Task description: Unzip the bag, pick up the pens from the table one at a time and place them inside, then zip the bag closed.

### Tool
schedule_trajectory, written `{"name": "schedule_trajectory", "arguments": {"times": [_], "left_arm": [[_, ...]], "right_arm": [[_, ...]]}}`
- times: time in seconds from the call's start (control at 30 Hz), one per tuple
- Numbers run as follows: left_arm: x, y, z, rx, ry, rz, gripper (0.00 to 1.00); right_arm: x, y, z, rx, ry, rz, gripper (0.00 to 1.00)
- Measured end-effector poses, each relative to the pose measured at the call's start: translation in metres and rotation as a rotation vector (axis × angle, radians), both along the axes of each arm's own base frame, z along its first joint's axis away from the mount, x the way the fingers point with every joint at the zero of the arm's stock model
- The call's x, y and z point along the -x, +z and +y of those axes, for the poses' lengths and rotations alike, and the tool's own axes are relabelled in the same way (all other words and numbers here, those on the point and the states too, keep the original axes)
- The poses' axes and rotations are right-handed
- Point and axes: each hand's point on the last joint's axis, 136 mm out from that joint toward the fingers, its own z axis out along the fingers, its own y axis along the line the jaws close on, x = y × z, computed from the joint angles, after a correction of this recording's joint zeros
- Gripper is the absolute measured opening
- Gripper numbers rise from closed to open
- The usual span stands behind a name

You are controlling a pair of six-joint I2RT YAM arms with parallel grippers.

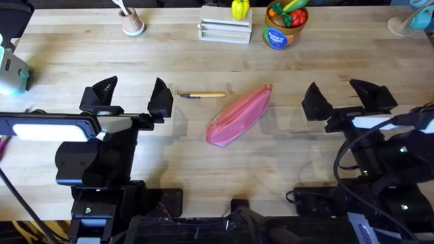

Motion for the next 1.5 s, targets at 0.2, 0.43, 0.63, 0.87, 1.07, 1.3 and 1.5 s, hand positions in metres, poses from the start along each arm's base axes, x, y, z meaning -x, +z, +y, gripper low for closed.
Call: {"name": "schedule_trajectory", "arguments": {"times": [0.2,0.43,0.63,0.87,1.07,1.3,1.5], "left_arm": [[0.000,0.000,0.000,-0.001,0.000,0.001,0.993],[0.000,0.000,0.000,-0.001,0.000,0.001,0.993],[0.000,0.000,0.000,-0.001,0.001,0.001,0.993],[0.012,-0.022,0.000,-0.002,-0.003,0.185,0.993],[0.040,0.006,-0.002,-0.005,-0.011,0.277,0.993],[0.069,0.070,-0.009,-0.030,-0.059,0.308,0.995],[0.082,0.092,-0.009,-0.084,-0.081,0.443,0.993]], "right_arm": [[0.000,-0.001,0.000,0.000,0.000,0.004,0.998],[0.000,-0.001,0.000,0.000,0.000,0.003,0.998],[0.000,-0.001,0.000,0.000,0.000,0.004,0.997],[0.007,-0.005,0.004,-0.003,0.023,0.086,0.995],[0.026,0.001,0.011,-0.012,0.061,0.266,0.995],[0.031,0.055,0.025,-0.036,0.140,0.357,0.995],[0.026,0.089,0.031,-0.018,0.186,0.476,0.995]]}}
